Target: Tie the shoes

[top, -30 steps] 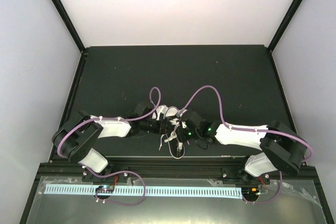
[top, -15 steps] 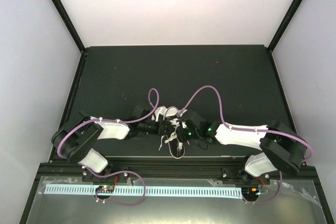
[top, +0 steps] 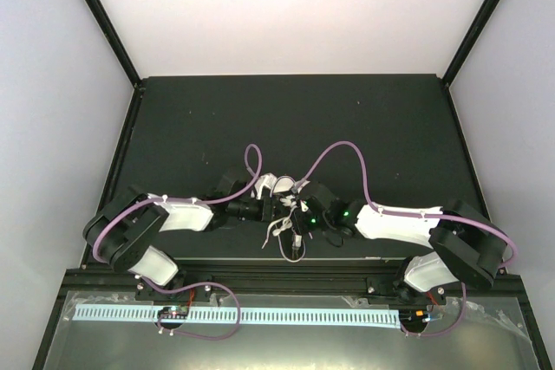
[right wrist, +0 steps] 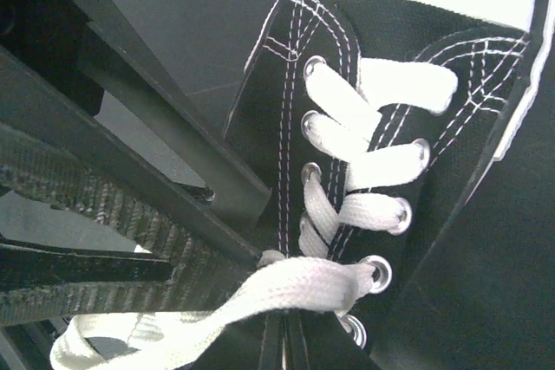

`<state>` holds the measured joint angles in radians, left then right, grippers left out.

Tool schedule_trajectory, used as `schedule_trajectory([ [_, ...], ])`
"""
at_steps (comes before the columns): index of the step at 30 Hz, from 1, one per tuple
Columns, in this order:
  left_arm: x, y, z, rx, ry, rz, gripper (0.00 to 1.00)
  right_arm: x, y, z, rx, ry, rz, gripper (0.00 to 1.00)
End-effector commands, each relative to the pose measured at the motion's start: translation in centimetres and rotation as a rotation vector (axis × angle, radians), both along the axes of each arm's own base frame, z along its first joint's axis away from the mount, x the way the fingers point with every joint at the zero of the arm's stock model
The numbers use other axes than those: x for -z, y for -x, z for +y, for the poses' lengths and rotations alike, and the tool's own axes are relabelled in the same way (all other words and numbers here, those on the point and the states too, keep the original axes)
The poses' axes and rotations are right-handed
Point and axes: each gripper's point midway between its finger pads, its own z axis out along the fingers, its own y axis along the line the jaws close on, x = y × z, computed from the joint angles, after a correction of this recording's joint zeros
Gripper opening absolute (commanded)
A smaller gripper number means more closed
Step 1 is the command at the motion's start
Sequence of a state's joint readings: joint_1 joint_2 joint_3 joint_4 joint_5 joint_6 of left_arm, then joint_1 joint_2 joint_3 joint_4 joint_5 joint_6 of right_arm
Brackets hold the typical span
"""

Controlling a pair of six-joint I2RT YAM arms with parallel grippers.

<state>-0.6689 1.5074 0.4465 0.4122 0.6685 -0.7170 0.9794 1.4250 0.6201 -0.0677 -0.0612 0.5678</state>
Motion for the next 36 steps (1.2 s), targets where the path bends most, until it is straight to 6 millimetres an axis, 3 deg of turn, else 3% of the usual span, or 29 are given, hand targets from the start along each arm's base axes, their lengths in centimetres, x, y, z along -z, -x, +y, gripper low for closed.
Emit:
schedule_trajectory([
  [1, -0.3, 0.5, -0.6, 0.037, 0.033, 0.002, 0.24, 1.1, -0.2, -1.1, 0.034, 0.041, 0.000, 0.02],
  [21, -0.5, 0.7, -1.7, 0.090, 0.085, 0.025, 0.24, 0.1, 0.1, -0.4, -0.006, -0.027, -0.021, 0.02],
  [28, -1.1, 0.4, -2.2, 0.104, 0.116, 0.008, 0.02, -0.7, 0.3, -0.4, -0.021, -0.056, -0.050, 0.01],
  [36, -1.6, 0.1, -1.3, 0.033, 0.113, -0.035, 0.01, -1.1, 0.0, -2.1, 0.018, -0.010, -0.084, 0.12],
])
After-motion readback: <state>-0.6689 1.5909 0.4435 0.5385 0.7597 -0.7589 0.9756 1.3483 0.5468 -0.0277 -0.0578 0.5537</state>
